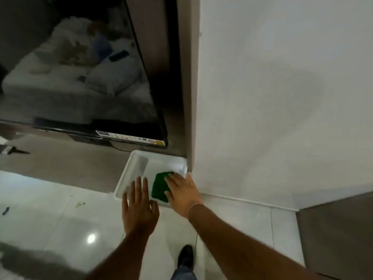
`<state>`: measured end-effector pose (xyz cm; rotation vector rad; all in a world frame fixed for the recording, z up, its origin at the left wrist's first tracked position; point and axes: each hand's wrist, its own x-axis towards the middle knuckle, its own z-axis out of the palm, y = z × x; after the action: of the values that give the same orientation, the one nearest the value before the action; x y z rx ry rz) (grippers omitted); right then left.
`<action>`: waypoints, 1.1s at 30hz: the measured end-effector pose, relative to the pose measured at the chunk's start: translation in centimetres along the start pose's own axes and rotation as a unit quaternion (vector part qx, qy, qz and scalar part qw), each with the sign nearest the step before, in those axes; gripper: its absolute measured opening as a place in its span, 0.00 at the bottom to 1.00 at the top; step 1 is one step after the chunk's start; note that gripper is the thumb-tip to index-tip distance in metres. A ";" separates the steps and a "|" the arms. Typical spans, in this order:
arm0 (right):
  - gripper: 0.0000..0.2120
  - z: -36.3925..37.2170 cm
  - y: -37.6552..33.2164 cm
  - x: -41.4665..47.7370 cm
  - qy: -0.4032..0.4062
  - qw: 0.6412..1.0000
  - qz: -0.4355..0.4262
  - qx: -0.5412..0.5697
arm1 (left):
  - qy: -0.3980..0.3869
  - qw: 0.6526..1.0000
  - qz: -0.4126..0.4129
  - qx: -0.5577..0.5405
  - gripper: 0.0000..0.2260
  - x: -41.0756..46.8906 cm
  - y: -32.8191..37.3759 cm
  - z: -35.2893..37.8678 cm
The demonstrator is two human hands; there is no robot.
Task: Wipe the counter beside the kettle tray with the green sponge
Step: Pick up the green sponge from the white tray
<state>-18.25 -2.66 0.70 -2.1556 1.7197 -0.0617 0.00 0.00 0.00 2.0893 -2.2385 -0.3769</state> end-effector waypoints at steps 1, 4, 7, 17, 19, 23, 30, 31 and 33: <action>0.29 0.7 -0.4 1.6 -0.016 1.000 -0.002 0.012 | -0.011 1.000 -0.004 -0.004 0.36 0.8 -0.8 0.2; 0.31 1.8 -0.9 5.7 -0.058 0.996 0.025 0.055 | 0.001 1.000 -0.014 0.002 0.36 2.6 -2.9 1.2; 0.37 3.6 -0.6 8.8 -0.110 0.992 0.042 0.039 | 0.000 1.000 -0.010 -0.003 0.36 2.8 -4.2 2.8; 0.37 5.5 0.0 13.5 -0.156 0.984 0.065 -0.050 | -0.039 0.999 -0.003 0.019 0.34 2.9 -6.3 6.0; 0.28 5.1 -0.2 13.8 -0.148 0.985 0.076 -0.035 | -0.049 0.999 -0.015 0.013 0.34 3.3 -6.1 5.8; 0.23 4.6 -0.4 12.9 -0.118 0.984 0.127 0.034 | -0.051 0.998 -0.029 0.005 0.35 4.3 -5.0 4.7; 0.20 1.3 1.4 7.4 -0.038 0.964 0.139 0.226 | -0.027 0.998 -0.017 -0.057 0.34 5.0 -0.5 1.1; 0.16 0.6 1.8 6.2 -0.005 0.946 0.138 0.292 | -0.017 0.997 0.000 -0.070 0.34 5.1 0.6 0.6; 0.09 -0.8 2.7 3.6 0.062 0.888 0.147 0.430 | 0.001 0.995 0.044 -0.094 0.33 5.2 2.8 -0.3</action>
<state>-20.07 -6.81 -0.15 -1.2484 1.6187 -0.7434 -3.11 -5.03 0.30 1.8905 -2.1898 -0.5561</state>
